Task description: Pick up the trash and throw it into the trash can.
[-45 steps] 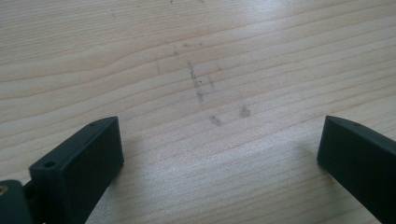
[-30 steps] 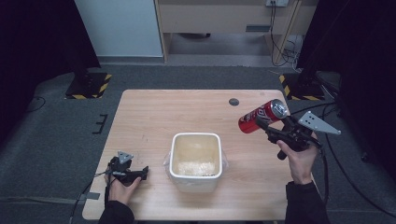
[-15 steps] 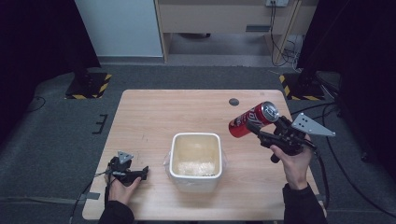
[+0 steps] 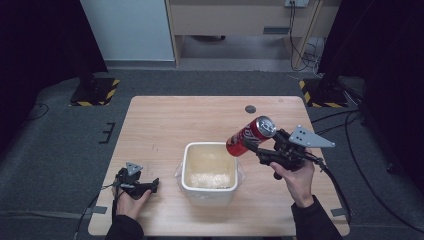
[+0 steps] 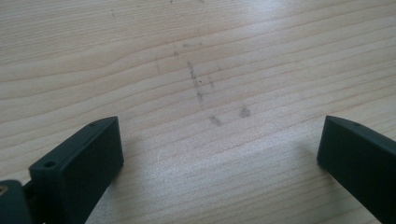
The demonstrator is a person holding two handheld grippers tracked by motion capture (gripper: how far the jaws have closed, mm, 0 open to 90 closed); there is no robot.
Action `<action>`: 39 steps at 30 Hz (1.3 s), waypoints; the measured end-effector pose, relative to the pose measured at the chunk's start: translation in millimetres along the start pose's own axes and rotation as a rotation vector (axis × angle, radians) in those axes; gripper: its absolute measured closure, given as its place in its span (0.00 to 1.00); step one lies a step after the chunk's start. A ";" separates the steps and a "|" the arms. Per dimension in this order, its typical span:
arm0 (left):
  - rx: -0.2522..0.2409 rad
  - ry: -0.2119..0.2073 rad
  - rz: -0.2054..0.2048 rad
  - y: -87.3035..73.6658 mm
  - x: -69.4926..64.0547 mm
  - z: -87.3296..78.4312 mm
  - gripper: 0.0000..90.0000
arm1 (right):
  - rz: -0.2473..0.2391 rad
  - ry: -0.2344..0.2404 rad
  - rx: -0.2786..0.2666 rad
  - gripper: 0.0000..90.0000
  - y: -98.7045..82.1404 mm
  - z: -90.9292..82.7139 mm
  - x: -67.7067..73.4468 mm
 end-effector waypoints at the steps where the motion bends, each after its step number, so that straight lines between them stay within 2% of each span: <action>1: 0.000 0.000 0.000 0.0 0.0 0.0 0.00 | -0.002 0.000 0.006 0.37 -2.5 2.5 0.8; 6: 0.000 0.000 0.000 0.0 0.0 0.0 0.00 | 0.003 0.014 0.035 0.37 -13.6 13.9 5.0; 13: 0.000 0.000 0.000 0.0 0.0 0.0 0.00 | -0.015 0.037 0.083 0.37 -28.2 29.9 15.4; 22: 0.000 0.000 0.000 0.0 0.0 0.0 0.00 | -0.021 0.043 0.174 0.37 -51.0 45.8 17.9; 31: 0.000 0.000 0.000 0.0 0.0 0.0 0.00 | -0.019 0.050 0.239 0.35 -68.3 56.6 19.8; 39: 0.000 0.000 0.000 0.0 0.0 0.0 0.00 | -0.019 0.046 0.203 0.33 -59.4 51.6 19.1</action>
Point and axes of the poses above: each handheld gripper's, and its own axes: z roughly forward along the jaws, y roughly out of its top, x roughly to its left, the point moved 2 cm from there along z, roughly forward along the jaws, and after that the axes turned 1 degree about -x, right-handed, at the moved point
